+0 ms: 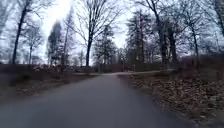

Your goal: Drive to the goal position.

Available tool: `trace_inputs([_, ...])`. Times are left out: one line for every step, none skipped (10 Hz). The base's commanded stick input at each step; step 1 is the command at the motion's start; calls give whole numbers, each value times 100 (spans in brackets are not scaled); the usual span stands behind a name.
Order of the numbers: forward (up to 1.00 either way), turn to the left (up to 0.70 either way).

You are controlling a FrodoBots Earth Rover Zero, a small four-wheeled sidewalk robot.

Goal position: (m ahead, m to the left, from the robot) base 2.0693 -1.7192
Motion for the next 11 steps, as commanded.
trace_inputs([100,0])
trace_inputs([100,40])
trace_inputs([100,35])
trace_inputs([100,19])
trace_inputs([100,0])
trace_inputs([100,0])
trace_inputs([100,0])
trace_inputs([100,0])
trace_inputs([100,0])
trace_inputs([100,0])
trace_inputs([100,0])
